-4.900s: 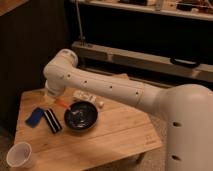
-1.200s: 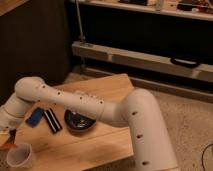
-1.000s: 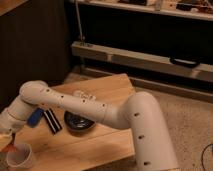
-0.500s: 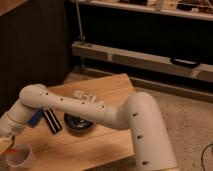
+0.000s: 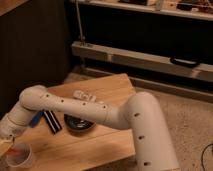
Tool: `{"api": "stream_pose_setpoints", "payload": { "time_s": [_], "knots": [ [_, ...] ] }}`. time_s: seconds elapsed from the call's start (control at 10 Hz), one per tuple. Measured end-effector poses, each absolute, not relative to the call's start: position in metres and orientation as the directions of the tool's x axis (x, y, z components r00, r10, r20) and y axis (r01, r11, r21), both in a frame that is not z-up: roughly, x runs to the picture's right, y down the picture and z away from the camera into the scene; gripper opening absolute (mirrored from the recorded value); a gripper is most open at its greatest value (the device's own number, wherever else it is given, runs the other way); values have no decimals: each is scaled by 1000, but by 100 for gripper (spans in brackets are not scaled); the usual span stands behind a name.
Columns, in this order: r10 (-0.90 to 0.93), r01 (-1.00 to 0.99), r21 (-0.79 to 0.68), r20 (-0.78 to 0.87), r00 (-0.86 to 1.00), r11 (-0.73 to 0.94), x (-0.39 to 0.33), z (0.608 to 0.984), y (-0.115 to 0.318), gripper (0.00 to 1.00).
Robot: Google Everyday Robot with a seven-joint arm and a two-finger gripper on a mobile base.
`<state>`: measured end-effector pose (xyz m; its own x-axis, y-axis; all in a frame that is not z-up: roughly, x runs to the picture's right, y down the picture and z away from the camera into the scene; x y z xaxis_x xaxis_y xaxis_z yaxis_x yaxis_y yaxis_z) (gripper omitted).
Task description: Place the pepper in the ceramic cup
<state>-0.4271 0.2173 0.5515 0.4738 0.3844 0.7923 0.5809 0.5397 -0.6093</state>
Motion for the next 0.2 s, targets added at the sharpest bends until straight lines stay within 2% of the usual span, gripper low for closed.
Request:
{"api": "stream_pose_setpoints", "payload": {
  "time_s": [0.2],
  "knots": [
    [391,580,-591,806,444,560,-424,553,217,80]
  ]
}}
